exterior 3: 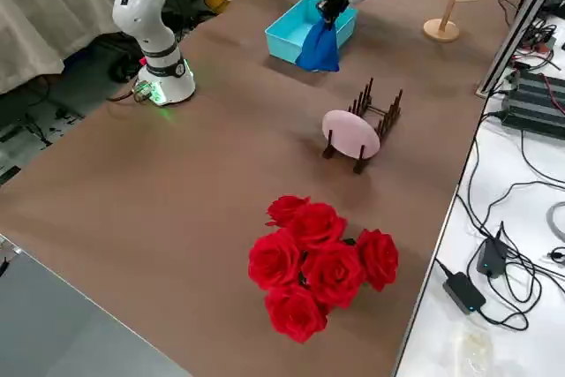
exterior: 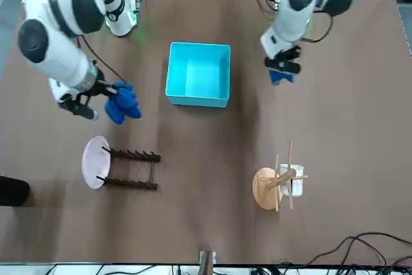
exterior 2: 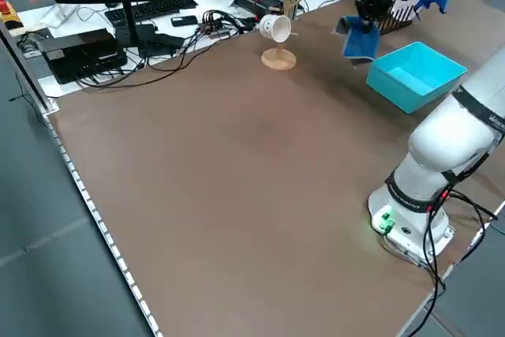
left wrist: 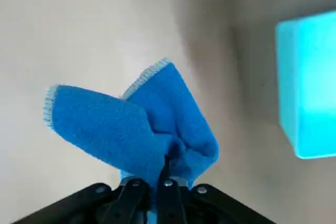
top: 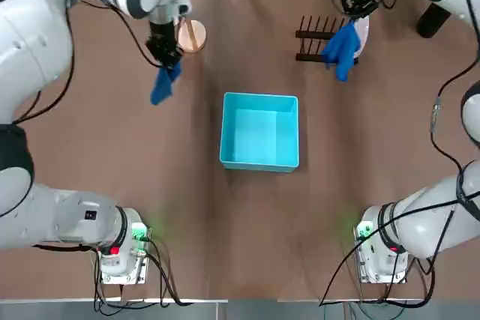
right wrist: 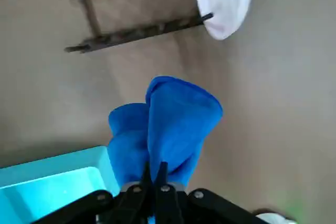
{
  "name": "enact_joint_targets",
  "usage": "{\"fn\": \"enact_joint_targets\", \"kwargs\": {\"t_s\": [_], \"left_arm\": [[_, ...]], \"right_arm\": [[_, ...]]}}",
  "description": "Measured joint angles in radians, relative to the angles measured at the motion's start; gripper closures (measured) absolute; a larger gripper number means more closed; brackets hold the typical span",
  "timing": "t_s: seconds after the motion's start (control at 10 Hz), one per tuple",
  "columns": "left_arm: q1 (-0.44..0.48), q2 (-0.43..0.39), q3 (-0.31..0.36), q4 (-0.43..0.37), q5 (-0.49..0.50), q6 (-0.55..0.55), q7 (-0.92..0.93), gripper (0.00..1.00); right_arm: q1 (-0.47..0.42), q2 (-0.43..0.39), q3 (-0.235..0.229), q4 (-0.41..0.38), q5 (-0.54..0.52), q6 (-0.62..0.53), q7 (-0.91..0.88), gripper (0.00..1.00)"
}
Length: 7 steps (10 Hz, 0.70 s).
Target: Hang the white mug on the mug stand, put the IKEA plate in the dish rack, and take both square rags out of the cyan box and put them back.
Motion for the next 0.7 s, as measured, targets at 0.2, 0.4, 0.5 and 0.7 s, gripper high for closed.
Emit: {"fn": "enact_joint_targets", "kwargs": {"t_s": [0.2, 0.4, 0.5, 0.7], "left_arm": [[0.002, 0.118, -0.110, 0.059, -0.003, 0.030, -0.083, 0.94], [-0.001, 0.243, -0.207, 0.108, -0.003, 0.121, -0.188, 0.94], [-0.006, 0.288, -0.241, 0.118, -0.003, 0.165, -0.211, 0.94], [-0.062, 0.364, -0.259, 0.120, -0.003, 0.247, -0.277, 0.94]], "right_arm": [[-0.102, -0.004, -0.001, -0.006, -0.004, 0.003, -0.150, 0.97], [-0.177, -0.006, -0.002, -0.020, -0.007, 0.005, -0.258, 0.97], [-0.192, -0.007, -0.002, -0.056, -0.012, 0.024, -0.299, 0.97], [-0.198, -0.011, -0.001, -0.172, -0.015, 0.110, -0.335, 0.97]]}}
